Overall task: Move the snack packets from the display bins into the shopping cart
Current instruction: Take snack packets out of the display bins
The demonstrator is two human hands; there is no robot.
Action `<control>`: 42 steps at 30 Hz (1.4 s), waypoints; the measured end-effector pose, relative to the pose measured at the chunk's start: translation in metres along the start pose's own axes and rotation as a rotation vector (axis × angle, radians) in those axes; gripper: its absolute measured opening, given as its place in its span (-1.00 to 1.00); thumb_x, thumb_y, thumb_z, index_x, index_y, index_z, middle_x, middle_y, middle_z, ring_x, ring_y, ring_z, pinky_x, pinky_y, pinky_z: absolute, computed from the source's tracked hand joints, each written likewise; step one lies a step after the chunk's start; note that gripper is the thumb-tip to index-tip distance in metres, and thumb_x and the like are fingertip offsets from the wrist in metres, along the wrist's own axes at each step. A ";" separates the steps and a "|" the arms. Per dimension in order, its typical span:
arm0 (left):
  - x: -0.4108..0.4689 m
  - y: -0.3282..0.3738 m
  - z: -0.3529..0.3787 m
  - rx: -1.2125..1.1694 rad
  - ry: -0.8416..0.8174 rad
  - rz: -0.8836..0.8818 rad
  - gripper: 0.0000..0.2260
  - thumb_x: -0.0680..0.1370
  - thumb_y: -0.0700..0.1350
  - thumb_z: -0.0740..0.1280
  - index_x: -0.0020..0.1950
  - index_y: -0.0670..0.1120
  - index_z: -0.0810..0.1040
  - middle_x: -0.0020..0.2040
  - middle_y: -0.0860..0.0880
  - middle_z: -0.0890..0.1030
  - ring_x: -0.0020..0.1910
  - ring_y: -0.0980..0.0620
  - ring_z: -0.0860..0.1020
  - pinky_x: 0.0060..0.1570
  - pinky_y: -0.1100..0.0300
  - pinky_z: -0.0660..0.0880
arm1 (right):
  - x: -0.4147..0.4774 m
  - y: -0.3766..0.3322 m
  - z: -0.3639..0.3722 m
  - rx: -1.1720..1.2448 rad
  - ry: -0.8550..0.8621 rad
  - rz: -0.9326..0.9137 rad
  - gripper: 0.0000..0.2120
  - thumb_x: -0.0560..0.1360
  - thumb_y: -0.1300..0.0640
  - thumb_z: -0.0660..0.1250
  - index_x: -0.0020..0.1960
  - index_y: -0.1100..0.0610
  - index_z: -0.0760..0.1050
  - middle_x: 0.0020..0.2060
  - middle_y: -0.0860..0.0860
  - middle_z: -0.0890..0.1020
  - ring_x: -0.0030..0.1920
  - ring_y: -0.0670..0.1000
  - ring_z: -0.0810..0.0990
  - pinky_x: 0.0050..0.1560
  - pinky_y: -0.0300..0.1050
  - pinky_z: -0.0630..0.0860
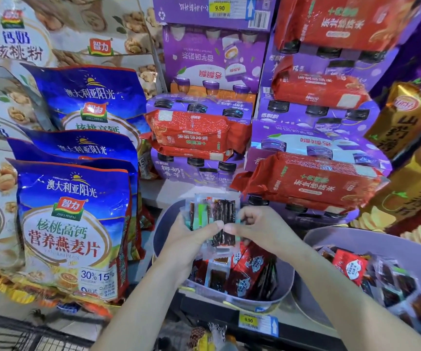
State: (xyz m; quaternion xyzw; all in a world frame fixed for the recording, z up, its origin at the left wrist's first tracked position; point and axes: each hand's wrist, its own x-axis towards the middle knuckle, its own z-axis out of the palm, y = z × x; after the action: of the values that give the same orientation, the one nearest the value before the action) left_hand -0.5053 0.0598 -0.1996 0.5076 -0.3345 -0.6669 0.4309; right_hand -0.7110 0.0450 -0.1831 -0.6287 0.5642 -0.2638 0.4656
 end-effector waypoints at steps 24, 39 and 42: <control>0.007 -0.006 -0.017 -0.021 0.106 -0.013 -0.51 0.42 -0.12 0.65 0.22 0.17 0.52 0.06 0.07 0.78 0.09 0.08 0.73 0.13 0.00 0.53 | 0.009 0.034 -0.009 -1.009 -0.683 -0.176 -0.79 0.62 0.01 0.38 0.18 0.03 0.70 0.04 -0.02 0.74 0.06 0.04 0.65 0.08 -0.08 0.52; 0.006 0.010 -0.028 -0.072 0.144 0.032 -0.23 0.11 0.13 0.74 0.28 0.16 0.57 0.16 0.08 0.76 0.24 -0.02 0.69 0.28 -0.19 0.56 | -0.018 0.028 -0.031 0.411 -0.130 0.019 -0.85 0.62 0.20 0.39 -0.01 0.05 0.73 -0.20 -0.05 0.70 -0.25 -0.16 0.60 -0.22 -0.32 0.52; 0.001 0.009 -0.023 -0.051 0.100 0.046 0.01 -0.01 0.23 0.79 0.40 0.16 0.52 0.25 0.09 0.72 0.31 0.01 0.64 0.43 -0.23 0.45 | -0.014 0.021 -0.015 0.585 -0.060 0.064 -0.84 0.62 0.22 0.36 0.00 0.14 0.72 -0.08 0.10 0.73 -0.13 -0.02 0.66 -0.11 -0.15 0.62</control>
State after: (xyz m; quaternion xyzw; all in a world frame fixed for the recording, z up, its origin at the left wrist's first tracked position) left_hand -0.4813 0.0548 -0.1976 0.5213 -0.3070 -0.6389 0.4753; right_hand -0.7366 0.0556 -0.1924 -0.4571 0.4698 -0.3817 0.6517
